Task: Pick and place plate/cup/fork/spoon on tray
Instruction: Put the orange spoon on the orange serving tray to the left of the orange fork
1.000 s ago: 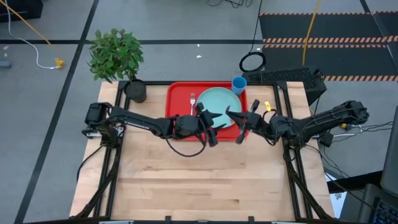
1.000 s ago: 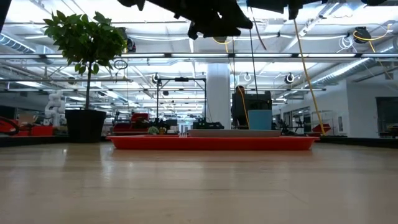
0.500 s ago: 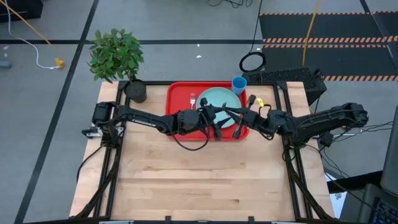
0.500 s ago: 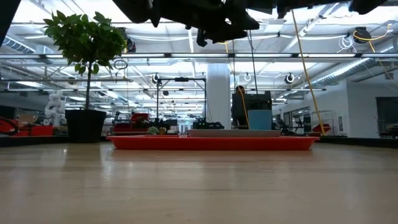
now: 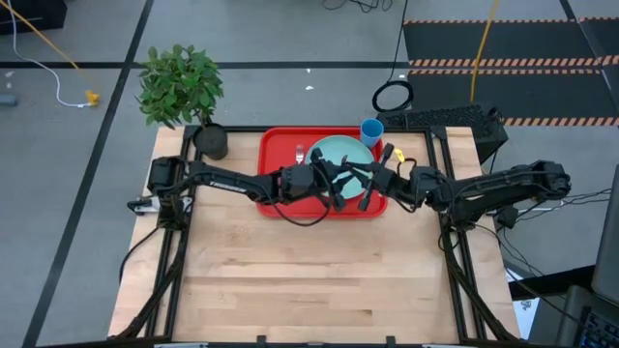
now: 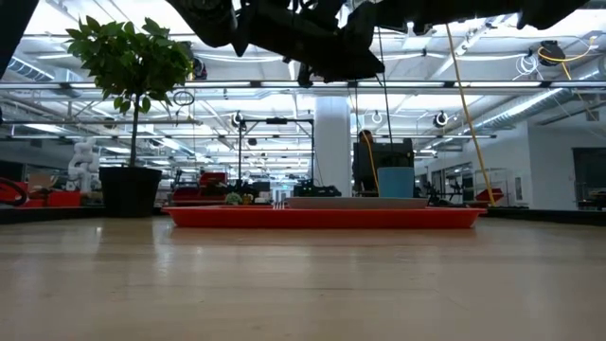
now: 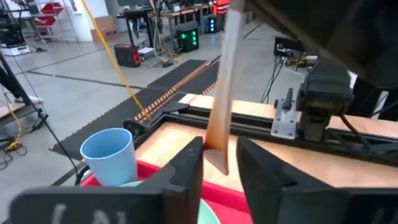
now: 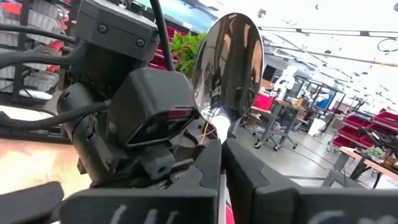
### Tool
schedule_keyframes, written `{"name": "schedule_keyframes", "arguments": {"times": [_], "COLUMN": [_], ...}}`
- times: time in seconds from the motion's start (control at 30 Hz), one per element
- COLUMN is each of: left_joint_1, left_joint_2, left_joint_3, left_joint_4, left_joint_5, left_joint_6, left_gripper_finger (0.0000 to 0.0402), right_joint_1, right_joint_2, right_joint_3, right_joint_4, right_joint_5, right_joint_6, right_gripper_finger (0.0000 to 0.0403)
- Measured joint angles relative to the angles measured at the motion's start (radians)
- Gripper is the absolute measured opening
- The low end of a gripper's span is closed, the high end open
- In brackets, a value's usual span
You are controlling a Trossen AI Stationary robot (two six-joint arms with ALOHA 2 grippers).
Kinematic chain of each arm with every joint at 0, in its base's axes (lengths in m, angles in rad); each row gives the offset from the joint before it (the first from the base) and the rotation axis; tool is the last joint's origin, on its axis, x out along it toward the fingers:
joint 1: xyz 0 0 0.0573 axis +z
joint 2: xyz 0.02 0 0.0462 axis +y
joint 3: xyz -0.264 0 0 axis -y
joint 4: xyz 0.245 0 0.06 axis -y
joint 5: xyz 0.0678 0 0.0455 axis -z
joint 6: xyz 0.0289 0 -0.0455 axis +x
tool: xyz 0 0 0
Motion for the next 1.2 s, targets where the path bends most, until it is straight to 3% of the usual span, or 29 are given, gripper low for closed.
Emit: {"name": "schedule_keyframes", "arguments": {"times": [0.27,0.53,0.93,1.07,1.2], "left_joint_1": [0.001,0.013,0.027,0.028,0.033], "left_joint_2": [0.0,-0.016,-0.142,-0.153,-0.156], "left_joint_3": [0.0,0.0,0.0,0.0,-0.001], "left_joint_4": [0.001,-0.095,-0.448,-0.513,-0.531], "left_joint_5": [-0.002,0.003,0.011,0.013,0.099], "left_joint_6": [0.001,0.026,0.052,0.054,0.077], "left_gripper_finger": [0.0011,0.0016,0.0007,0.0016,0.0015], "right_joint_1": [0.0,0.0,0.0,-0.012,-0.047], "right_joint_2": [0.0,-0.002,-0.003,-0.003,-0.003], "right_joint_3": [0.0,-0.001,0.0,0.0,0.0], "right_joint_4": [-0.006,-0.054,-0.149,-0.186,-0.235], "right_joint_5": [-0.002,0.004,0.001,-0.086,-0.193], "right_joint_6": [0.001,-0.036,-0.065,-0.038,-0.009], "right_gripper_finger": [0.0,0.0024,0.0075,0.0082,0.0084]}}
